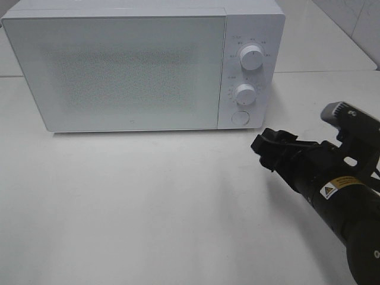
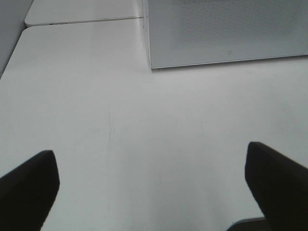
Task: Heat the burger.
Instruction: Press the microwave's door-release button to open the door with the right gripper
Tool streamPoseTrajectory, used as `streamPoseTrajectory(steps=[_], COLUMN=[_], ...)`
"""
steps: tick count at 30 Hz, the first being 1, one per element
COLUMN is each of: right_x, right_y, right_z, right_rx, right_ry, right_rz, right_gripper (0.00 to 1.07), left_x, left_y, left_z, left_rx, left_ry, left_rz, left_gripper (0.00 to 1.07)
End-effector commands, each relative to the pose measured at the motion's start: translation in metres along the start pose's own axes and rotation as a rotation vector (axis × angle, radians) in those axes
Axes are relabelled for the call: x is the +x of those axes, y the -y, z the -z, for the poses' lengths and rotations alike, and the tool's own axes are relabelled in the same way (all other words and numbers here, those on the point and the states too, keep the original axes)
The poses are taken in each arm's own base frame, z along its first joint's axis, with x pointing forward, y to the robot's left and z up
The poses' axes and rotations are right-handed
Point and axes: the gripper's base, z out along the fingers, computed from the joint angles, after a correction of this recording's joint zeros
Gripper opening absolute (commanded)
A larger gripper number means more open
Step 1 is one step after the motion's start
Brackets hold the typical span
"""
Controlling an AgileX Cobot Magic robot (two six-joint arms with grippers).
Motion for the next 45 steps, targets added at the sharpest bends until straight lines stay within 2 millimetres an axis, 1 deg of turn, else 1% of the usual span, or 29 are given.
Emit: streamPoseTrajectory(steps=[1,2,3,5,6,7,8,9,10,11,12,13,14,15,16,17,18,20,22,26,30,32,34,35,36,38,39,43,45], right_x=[-0.016,-0.016,-0.016,-0.017,-0.017,-0.017,-0.017,-0.017,-0.018,-0.018,-0.018,-0.018,-0.018,-0.018,-0.018,-0.018,-0.018,-0.017,-0.013,-0.012,-0.018,-0.020,-0.024,-0.024,-0.028,-0.029,-0.031,-0.028,-0.020], right_y=[-0.008,-0.008,-0.008,-0.007,-0.007,-0.006,-0.004,-0.004,-0.003,-0.002,-0.002,-0.001,-0.001,-0.001,-0.002,-0.002,-0.002,-0.004,-0.008,-0.011,-0.017,-0.018,-0.020,-0.020,-0.022,-0.022,-0.023,-0.024,-0.025], right_z=[0.001,0.001,0.001,0.001,0.001,0.001,0.001,0.001,0.001,0.001,0.001,0.001,0.001,0.001,0.001,0.001,0.000,-0.002,-0.007,-0.011,-0.017,-0.020,-0.029,-0.029,-0.035,-0.037,-0.042,-0.048,-0.054], right_rx=[-0.097,-0.104,-0.104,-0.116,-0.116,-0.114,-0.108,-0.108,-0.104,-0.098,-0.098,-0.094,-0.094,-0.094,-0.095,-0.095,-0.092,-0.075,-0.020,0.027,0.043,0.047,0.060,0.060,0.054,0.053,0.054,0.053,0.055], right_ry=[0.166,0.163,0.163,0.156,0.156,0.158,0.166,0.166,0.173,0.179,0.179,0.185,0.185,0.184,0.185,0.185,0.180,0.166,0.138,0.135,0.182,0.180,0.158,0.158,0.148,0.145,0.133,0.125,0.108], right_rz=[-0.402,-0.480,-0.480,-0.734,-0.734,-0.794,-0.904,-0.904,-0.950,-1.011,-1.011,-1.041,-1.041,-1.048,-1.056,-1.056,-1.059,-1.069,-1.106,-1.125,-1.092,-1.079,-1.063,-1.063,-1.062,-1.063,-1.063,-1.061,-1.085], right_gripper=[0.59,0.56,0.56,0.47,0.47,0.44,0.38,0.38,0.34,0.26,0.26,0.16,0.16,0.11,0.03,0.03,0.00,0.00,0.00,0.00,0.00,0.00,0.00,0.00,0.00,0.00,0.00,0.00,0.00], left_x=[0.000,0.000,0.000,0.000,0.000,0.000,0.000,0.000,0.000,0.000,0.000,0.000,0.000,0.000,0.000,0.000,0.000,0.000,0.000,0.000,0.000,0.000,0.000,0.000,0.000,0.000,0.000,0.000,0.000], left_y=[0.001,0.001,0.001,0.001,0.001,0.001,0.001,0.001,0.001,0.001,0.001,0.001,0.001,0.001,0.001,0.001,0.001,0.001,0.001,0.001,0.001,0.001,0.001,0.001,0.001,0.001,0.001,0.001,0.001], left_z=[0.002,0.002,0.002,0.002,0.002,0.002,0.002,0.002,0.002,0.002,0.002,0.002,0.002,0.002,0.002,0.002,0.002,0.002,0.002,0.002,0.002,0.002,0.002,0.002,0.002,0.002,0.002,0.002,0.002], left_rx=[-0.003,-0.003,-0.003,-0.003,-0.003,-0.003,-0.003,-0.003,-0.003,-0.003,-0.003,-0.003,-0.003,-0.003,-0.003,-0.003,-0.003,-0.003,-0.003,-0.003,-0.003,-0.003,-0.003,-0.003,-0.003,-0.003,-0.003,-0.003,-0.003], left_ry=[0.032,0.032,0.032,0.032,0.032,0.032,0.032,0.032,0.032,0.032,0.032,0.032,0.032,0.032,0.032,0.032,0.032,0.032,0.032,0.032,0.032,0.032,0.032,0.032,0.032,0.032,0.032,0.032,0.032], left_rz=[0.007,0.007,0.007,0.007,0.007,0.007,0.007,0.007,0.007,0.007,0.007,0.007,0.007,0.007,0.007,0.007,0.007,0.007,0.007,0.007,0.007,0.007,0.007,0.007,0.007,0.007,0.007,0.007,0.007], left_gripper=[0.98,0.98,0.98,0.98,0.98,0.98,0.98,0.98,0.98,0.98,0.98,0.98,0.98,0.98,0.98,0.98,0.98,0.98,0.98,0.98,0.98,0.98,0.98,0.98,0.98,0.98,0.98,0.98,0.98])
